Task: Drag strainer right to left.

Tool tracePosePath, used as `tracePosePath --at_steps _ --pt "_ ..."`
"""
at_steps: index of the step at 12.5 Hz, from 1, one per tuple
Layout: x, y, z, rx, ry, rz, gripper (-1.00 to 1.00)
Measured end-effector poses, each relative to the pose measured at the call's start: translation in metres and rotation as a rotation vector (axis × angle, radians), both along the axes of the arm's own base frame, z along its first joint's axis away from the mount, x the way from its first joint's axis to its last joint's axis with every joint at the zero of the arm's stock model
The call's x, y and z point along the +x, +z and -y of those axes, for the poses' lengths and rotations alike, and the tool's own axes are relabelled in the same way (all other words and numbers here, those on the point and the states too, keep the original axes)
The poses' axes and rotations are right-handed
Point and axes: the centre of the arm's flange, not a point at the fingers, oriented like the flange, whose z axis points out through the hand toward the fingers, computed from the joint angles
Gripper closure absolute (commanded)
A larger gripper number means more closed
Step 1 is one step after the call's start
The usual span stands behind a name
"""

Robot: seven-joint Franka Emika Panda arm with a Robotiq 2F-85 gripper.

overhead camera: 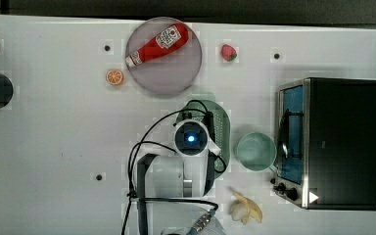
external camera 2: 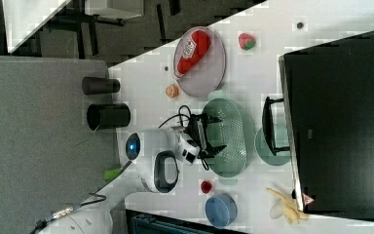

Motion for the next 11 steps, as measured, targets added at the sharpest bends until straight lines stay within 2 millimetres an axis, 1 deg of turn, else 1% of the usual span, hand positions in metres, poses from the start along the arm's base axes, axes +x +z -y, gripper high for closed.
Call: tracePosePath --at_steps 1,3,5,8,11 --pt "0.001 -0.001 -0.005 -0.002 0.002 0.027 -1.00" --pt "0.003 -0.012 -0.010 -0.002 -0.010 0.034 -1.00" --pt "-0.002 -0.022 -0.016 -0.002 0.001 0.024 -1.00" --pt "-0.005 -0.022 -0.036 0.008 0.029 0.003 -1.00" --pt "-0.004 -0.018 -0.057 -0.004 0.072 -0.030 -1.00"
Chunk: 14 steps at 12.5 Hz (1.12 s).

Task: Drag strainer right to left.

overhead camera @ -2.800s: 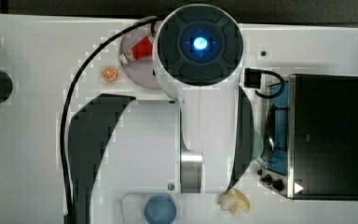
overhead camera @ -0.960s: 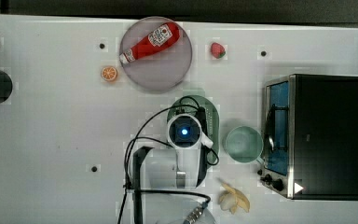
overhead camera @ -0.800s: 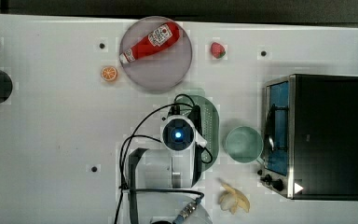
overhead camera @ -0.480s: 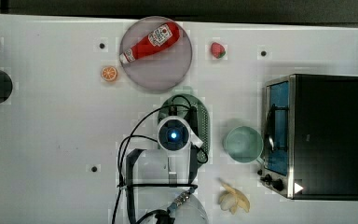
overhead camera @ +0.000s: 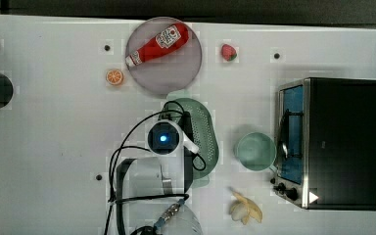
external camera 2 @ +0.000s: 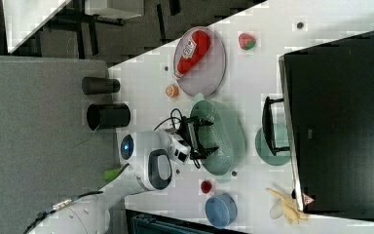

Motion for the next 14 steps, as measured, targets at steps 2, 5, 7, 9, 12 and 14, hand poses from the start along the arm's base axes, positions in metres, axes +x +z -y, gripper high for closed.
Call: tracePosePath --at_steps 2,5,7,9,12,14 --pt "0.001 0.003 -0.010 -0.001 0.014 -0.017 -1.00" --pt "-0.003 -0.005 -0.018 -0.012 0.038 -0.071 -1.00" --pt "-0.003 -0.004 -0.023 -0.006 -0.004 -0.075 -1.00" --pt "-0.006 -0.005 -0.029 -0.023 -0.006 -0.089 -1.00" --pt "-0.002 0.005 -0.052 -0.021 -0.070 -0.076 -1.00" --pt "0.004 0.007 -0.073 -0.014 -0.096 -0.060 -1.00"
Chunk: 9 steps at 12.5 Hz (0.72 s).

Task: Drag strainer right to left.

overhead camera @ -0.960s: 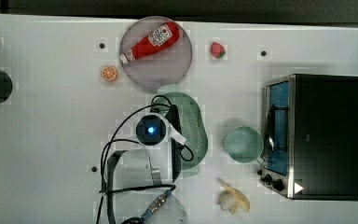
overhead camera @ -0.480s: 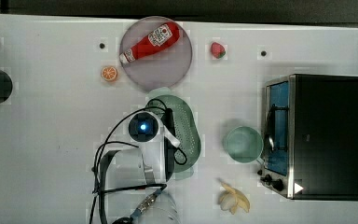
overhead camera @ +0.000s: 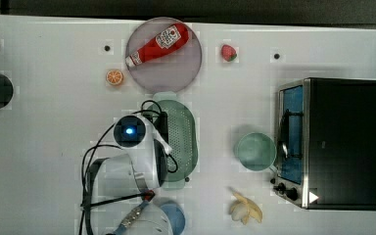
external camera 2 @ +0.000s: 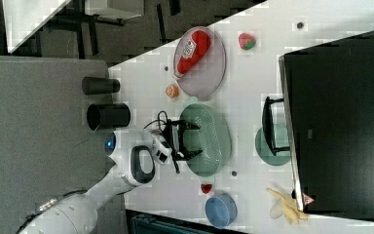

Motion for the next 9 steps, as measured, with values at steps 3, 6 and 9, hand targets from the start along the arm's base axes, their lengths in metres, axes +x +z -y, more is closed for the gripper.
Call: tracePosePath --at_steps 3,6,9 --pt "-0.015 -0.002 -0.031 -0.025 -0.009 -0.059 -1.00" --pt "-0.017 -0.002 -0.057 -0.031 -0.022 -0.052 -1.00" --pt "-0.014 0.004 -0.091 -0.004 -0.034 -0.045 -1.00"
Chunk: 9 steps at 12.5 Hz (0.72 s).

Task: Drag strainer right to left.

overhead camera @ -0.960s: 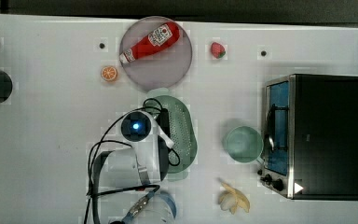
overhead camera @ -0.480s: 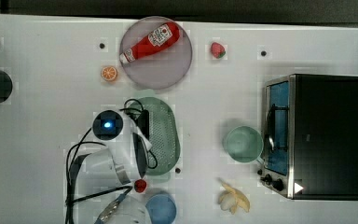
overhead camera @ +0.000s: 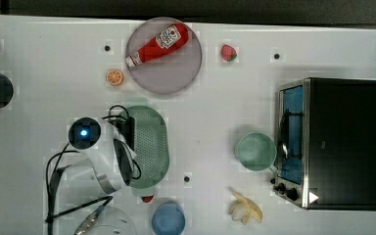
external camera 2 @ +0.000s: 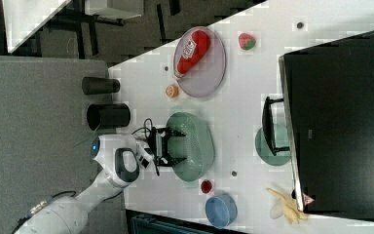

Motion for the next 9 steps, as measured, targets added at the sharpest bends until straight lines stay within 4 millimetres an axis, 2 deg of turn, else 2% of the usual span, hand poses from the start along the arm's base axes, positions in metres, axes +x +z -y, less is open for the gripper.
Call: tracePosePath --at_steps 2,7,9 --pt "0.004 0.004 -0.016 0.012 -0.006 0.010 -1.00" --pt "0.015 0.016 -0.037 0.056 -0.053 0.038 -1.00" --pt "0.024 0.013 -0.047 0.064 -0.056 0.044 -1.00"
